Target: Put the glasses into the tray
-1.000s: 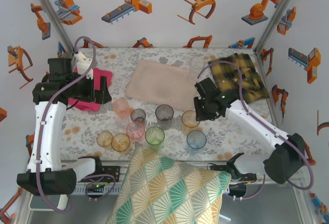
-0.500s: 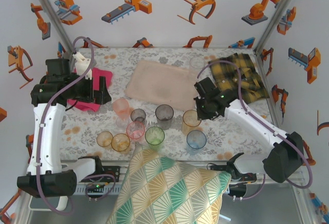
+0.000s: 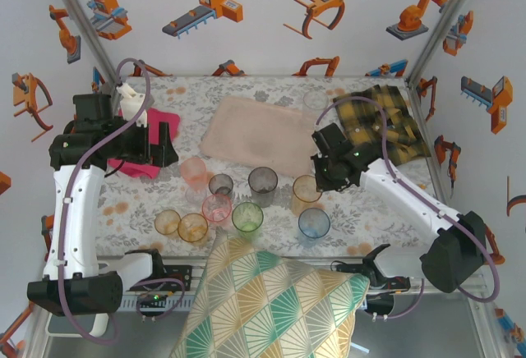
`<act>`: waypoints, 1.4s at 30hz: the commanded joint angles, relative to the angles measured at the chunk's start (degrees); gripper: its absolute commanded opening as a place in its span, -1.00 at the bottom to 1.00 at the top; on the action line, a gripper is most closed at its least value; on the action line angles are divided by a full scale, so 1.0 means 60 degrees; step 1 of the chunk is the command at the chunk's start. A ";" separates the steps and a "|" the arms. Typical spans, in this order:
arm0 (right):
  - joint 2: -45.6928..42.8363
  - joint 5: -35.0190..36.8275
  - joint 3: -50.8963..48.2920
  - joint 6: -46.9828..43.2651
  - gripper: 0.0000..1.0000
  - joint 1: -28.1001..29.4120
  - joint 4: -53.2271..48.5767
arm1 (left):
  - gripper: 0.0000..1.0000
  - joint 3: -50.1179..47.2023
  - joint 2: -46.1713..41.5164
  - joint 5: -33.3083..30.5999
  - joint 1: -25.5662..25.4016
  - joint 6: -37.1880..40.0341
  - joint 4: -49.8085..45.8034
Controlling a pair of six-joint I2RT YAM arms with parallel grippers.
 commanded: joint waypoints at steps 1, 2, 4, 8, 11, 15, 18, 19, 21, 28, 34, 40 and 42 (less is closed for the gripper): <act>-0.0247 -0.0113 0.0222 -0.0053 -1.00 -0.0149 -0.0026 | 0.94 0.0069 -0.0200 0.0223 0.0070 -0.0128 -0.0135; -0.0286 -0.0128 0.0272 -0.0049 -1.00 -0.0188 -0.0039 | 0.94 0.0050 -0.0214 0.0223 0.0074 -0.0128 -0.0142; -0.0357 -0.0218 0.0333 -0.0049 -1.00 -0.0292 -0.0047 | 0.94 0.0027 -0.0232 0.0223 0.0076 -0.0128 -0.0142; -0.0494 -0.0391 0.0624 -0.0111 -1.00 -0.0531 -0.0204 | 0.94 0.0010 -0.0274 0.0227 0.0091 -0.0127 -0.0121; -0.0552 -0.0526 0.0926 -0.0230 -1.00 -0.0702 -0.0357 | 0.94 -0.0001 -0.0294 0.0252 0.0108 -0.0140 -0.0127; -0.0490 -0.0641 0.1325 -0.0429 -1.00 -0.0871 -0.0663 | 0.94 0.0018 -0.0300 0.0268 0.0126 -0.0143 -0.0125; -0.0450 -0.0666 0.1625 -0.0558 -1.00 -0.1011 -0.0857 | 0.94 0.0010 -0.0320 0.0267 0.0138 -0.0155 -0.0114; -0.0412 -0.0670 0.1758 -0.0594 -1.00 -0.1060 -0.0920 | 0.94 0.0006 -0.0346 0.0279 0.0134 -0.0143 -0.0122; -0.0354 -0.0634 0.2031 -0.0674 -1.00 -0.1153 -0.1019 | 0.94 0.0009 -0.0333 0.0267 0.0134 -0.0143 -0.0129; 0.0434 -0.0438 0.3374 -0.1007 -1.00 -0.1532 -0.1271 | 0.94 0.0035 -0.0341 0.0218 0.0133 -0.0110 -0.0124; 0.1441 0.0029 0.4363 -0.1178 -1.00 -0.1908 -0.1153 | 0.94 0.0040 -0.0431 0.0152 0.0134 -0.0003 -0.0173; 0.2328 0.0082 0.5062 -0.1214 -1.00 -0.2287 -0.0587 | 0.94 0.0002 -0.0464 0.0136 0.0170 0.0019 -0.0207; 0.2627 0.0048 0.5270 -0.1234 -1.00 -0.2330 -0.0449 | 0.94 -0.0057 -0.0520 0.0138 0.0199 0.0049 -0.0213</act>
